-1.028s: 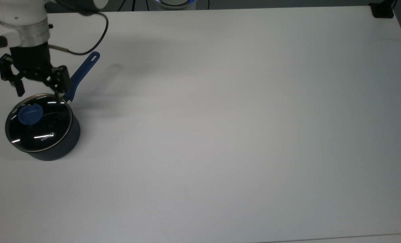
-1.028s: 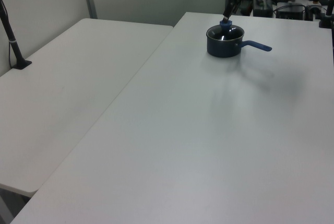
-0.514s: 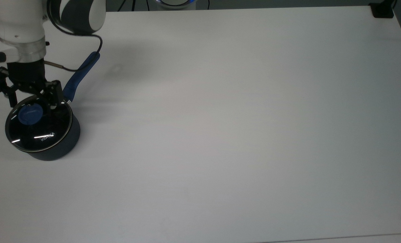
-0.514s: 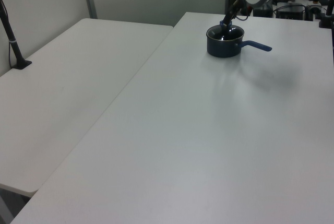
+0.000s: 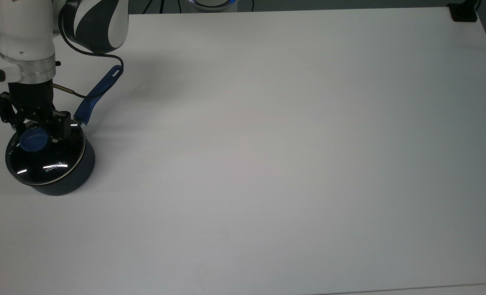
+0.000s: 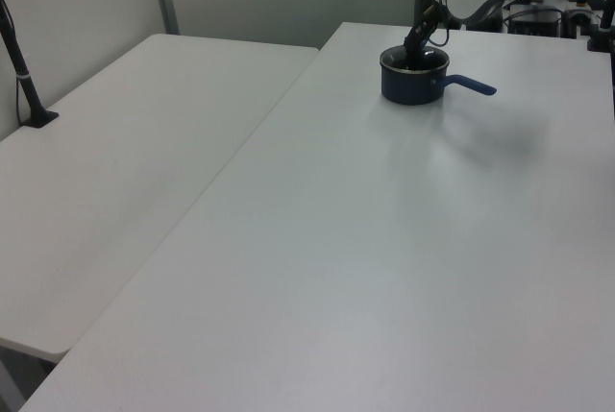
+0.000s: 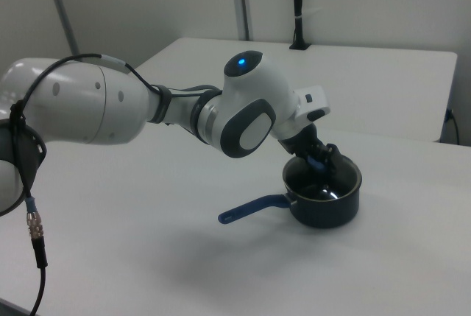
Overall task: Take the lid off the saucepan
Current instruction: 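Lower the gripper and close it on the blue knob of the glass lid, then lift the glass lid off the saucepan and carry it away from the pan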
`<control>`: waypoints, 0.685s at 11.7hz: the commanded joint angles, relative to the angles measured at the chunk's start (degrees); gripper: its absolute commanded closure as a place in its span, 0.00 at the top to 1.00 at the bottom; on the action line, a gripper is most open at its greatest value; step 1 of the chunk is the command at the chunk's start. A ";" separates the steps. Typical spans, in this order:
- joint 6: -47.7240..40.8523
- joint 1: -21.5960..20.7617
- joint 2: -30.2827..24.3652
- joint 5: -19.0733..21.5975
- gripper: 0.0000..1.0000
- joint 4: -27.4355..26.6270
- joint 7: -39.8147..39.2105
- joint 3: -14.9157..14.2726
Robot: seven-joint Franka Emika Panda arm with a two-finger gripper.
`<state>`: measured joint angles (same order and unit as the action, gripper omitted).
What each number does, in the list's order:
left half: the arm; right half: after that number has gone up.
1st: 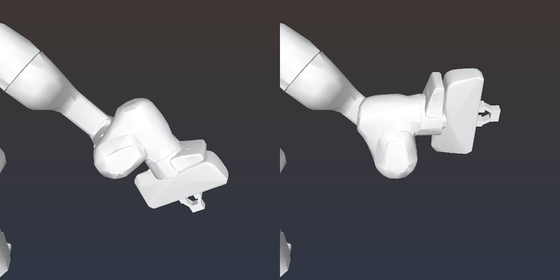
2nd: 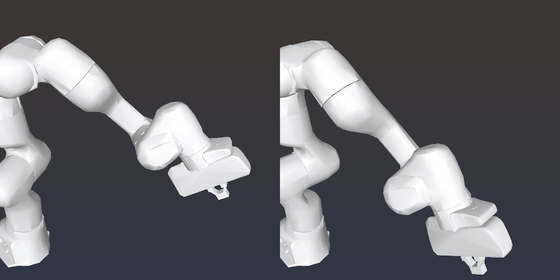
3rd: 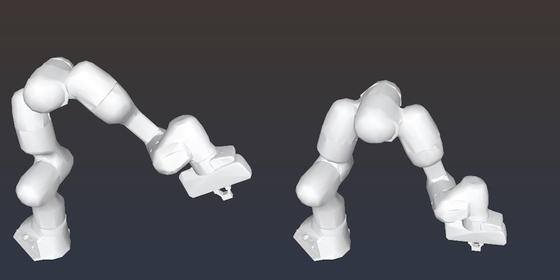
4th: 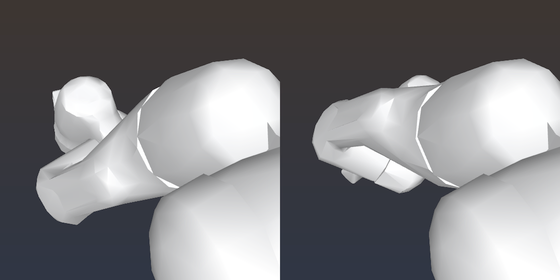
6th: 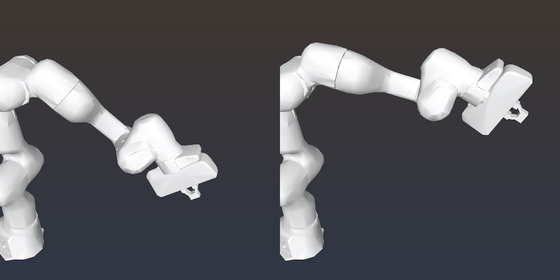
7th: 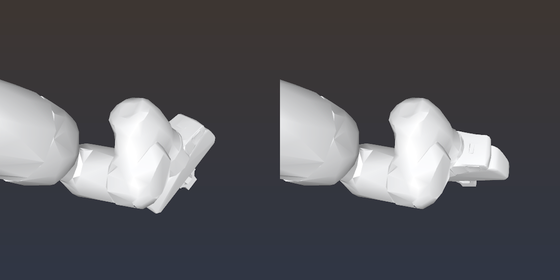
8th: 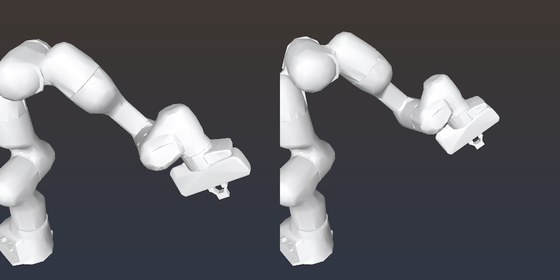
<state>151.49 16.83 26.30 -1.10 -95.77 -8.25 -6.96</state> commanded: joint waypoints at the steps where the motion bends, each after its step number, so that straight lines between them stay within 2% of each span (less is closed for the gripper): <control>1: 0.64 -0.22 -0.54 0.74 0.46 -0.82 3.50 -0.25; 4: -0.49 -0.83 -4.48 0.40 0.46 -1.35 2.37 0.18; 5: -4.15 -1.18 -7.11 0.22 0.46 -1.35 1.49 0.54; 7: -16.51 -3.28 -13.96 0.22 0.46 -1.52 -1.14 2.38; 8: -26.59 -6.51 -18.78 -0.13 0.46 -3.18 -2.37 3.26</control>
<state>139.32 14.81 17.59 -1.05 -94.82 -7.62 -4.88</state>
